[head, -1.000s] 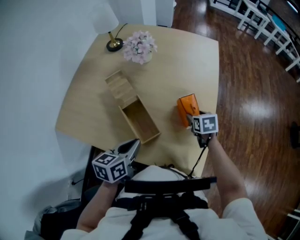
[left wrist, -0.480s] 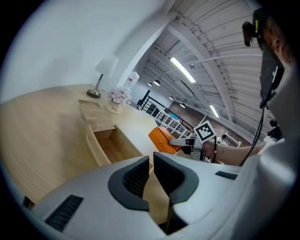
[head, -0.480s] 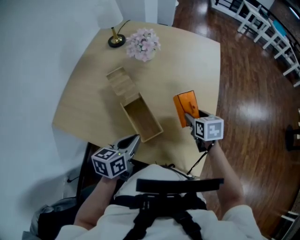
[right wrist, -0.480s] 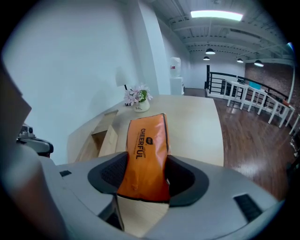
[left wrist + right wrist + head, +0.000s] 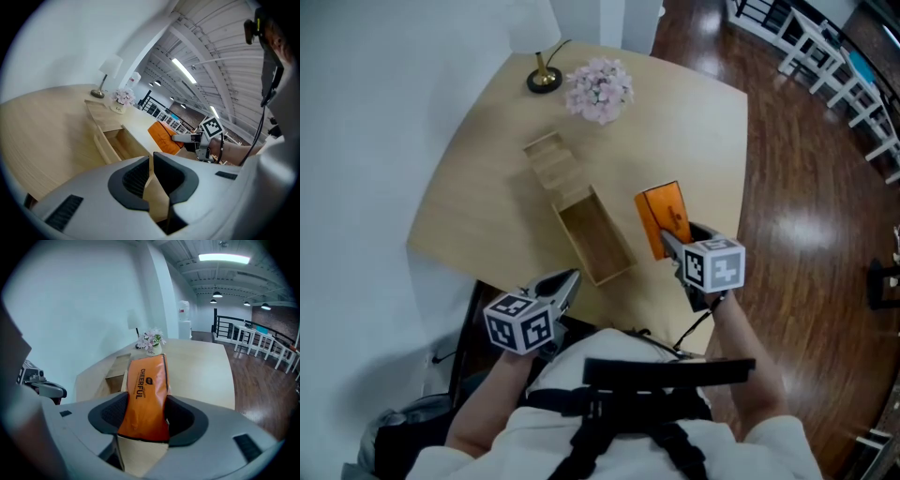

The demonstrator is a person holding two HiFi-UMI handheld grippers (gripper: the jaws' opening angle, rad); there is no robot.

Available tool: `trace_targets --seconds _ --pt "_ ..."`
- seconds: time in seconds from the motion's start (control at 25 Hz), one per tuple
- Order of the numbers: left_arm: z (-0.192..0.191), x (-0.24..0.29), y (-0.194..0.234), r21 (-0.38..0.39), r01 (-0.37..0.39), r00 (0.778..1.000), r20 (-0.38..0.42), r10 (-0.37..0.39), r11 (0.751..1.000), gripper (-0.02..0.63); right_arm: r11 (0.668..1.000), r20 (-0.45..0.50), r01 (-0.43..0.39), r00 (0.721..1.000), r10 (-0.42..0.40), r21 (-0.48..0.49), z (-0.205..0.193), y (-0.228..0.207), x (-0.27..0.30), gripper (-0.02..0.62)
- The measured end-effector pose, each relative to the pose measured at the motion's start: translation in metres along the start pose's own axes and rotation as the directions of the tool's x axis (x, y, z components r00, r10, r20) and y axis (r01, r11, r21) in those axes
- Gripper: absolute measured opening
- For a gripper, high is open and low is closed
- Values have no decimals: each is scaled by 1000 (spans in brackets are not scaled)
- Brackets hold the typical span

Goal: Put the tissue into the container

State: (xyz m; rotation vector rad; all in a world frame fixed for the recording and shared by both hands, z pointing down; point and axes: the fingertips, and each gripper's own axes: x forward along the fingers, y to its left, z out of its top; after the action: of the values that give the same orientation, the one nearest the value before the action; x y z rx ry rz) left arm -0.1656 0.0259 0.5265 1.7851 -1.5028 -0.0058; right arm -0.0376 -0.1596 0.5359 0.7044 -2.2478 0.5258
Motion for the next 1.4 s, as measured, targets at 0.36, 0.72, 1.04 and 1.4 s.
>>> trace_targets --seconds 0.36,0.72,1.04,1.4 --pt "-1 -12 19 -17 -13 1000 8 13 1000 28 997 5 -59 998 59 -39 10 47 8 258" --pt "-1 -18 31 -29 -16 1000 16 17 999 28 991 4 -116 993 117 -72 18 89 23 255" --pt "-4 -23 42 -40 -20 1000 18 21 999 28 985 -29 -143 990 141 -95 15 116 44 252" --pt "-3 -28 54 -50 -27 999 20 28 998 28 978 -76 -153 987 143 -144 7 142 69 249"
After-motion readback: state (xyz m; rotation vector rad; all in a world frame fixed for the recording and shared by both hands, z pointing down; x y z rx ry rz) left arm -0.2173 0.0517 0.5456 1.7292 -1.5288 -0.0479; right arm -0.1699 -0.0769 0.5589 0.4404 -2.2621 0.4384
